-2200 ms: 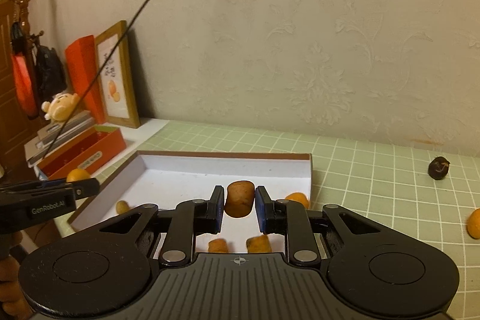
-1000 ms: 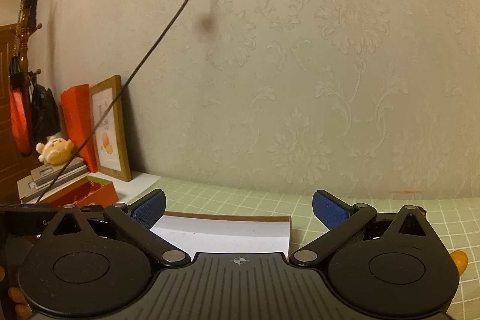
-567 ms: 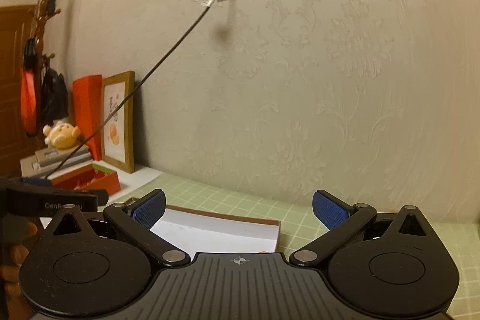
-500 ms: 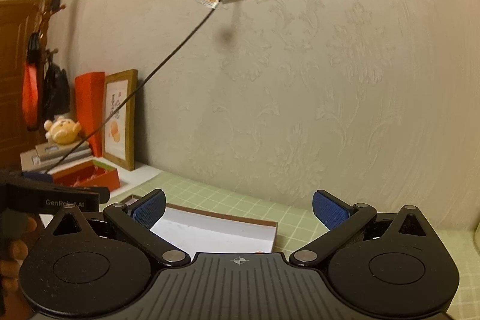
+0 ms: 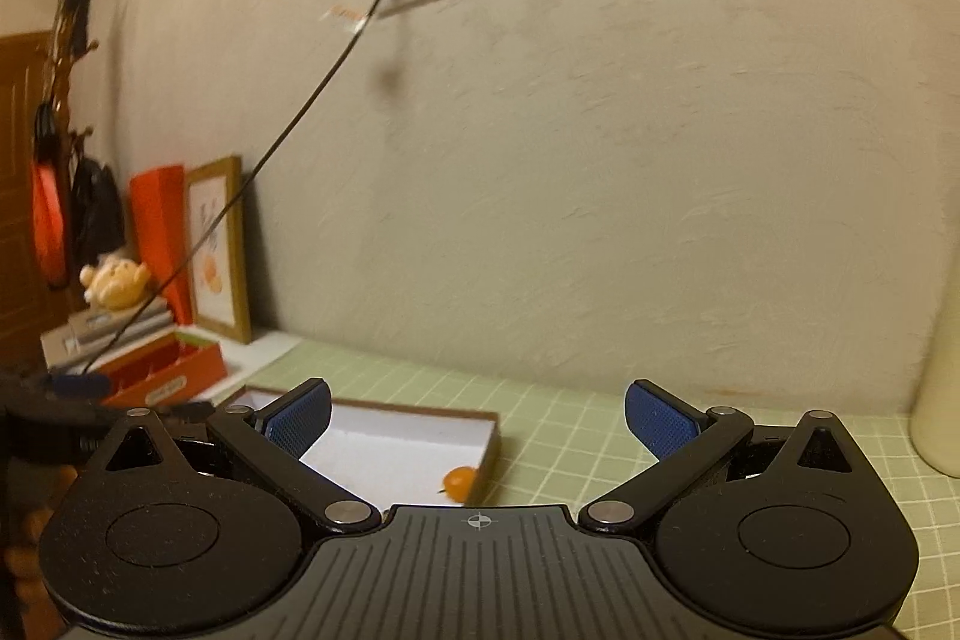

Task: Organize fruits
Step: 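Move both open tools toward the chestnut and orange beside the thermos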

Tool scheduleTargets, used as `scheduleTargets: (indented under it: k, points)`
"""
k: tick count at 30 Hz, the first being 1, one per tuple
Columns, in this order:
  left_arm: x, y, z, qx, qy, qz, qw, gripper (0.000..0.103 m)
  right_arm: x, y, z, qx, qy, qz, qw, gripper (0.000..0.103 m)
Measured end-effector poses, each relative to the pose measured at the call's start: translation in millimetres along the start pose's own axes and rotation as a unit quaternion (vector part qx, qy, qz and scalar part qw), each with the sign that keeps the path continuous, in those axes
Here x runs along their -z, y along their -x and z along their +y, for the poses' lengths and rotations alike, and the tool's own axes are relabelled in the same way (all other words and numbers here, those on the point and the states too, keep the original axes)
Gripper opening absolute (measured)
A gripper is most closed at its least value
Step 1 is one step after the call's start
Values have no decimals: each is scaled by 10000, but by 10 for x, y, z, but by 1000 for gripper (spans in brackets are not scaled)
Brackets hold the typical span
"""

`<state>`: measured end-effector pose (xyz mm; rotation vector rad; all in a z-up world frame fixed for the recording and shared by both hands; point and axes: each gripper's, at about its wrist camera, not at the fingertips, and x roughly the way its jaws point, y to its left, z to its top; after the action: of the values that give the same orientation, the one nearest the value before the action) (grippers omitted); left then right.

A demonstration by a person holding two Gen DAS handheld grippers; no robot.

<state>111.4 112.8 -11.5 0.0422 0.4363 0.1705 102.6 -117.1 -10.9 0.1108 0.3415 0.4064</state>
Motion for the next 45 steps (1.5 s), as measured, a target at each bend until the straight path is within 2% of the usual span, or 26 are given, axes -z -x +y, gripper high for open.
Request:
scheduleTargets:
  k: [7, 14, 23, 36, 45]
  points:
    - [50, -59, -242, 278, -42, 37, 9996, 97, 4, 152, -348, 53, -286, 103, 9995, 103]
    - [111, -114, -495, 411, -267, 75, 9988, 97, 145, 271, -608, 539, -533, 133, 9970, 103]
    - [109, -173, -829, 715, -437, 87, 9964, 97, 249, 350, -934, 849, -905, 403, 9915, 103]
    - [99, -444, -1491, 1346, -965, 163, 9861, 97, 418, 270, -1309, 1608, -1076, 774, 9780, 103]
    - [46, -770, -1824, 1655, -1077, 251, 9800, 96, 533, 182, -1545, 2056, -1176, 963, 9668, 103]
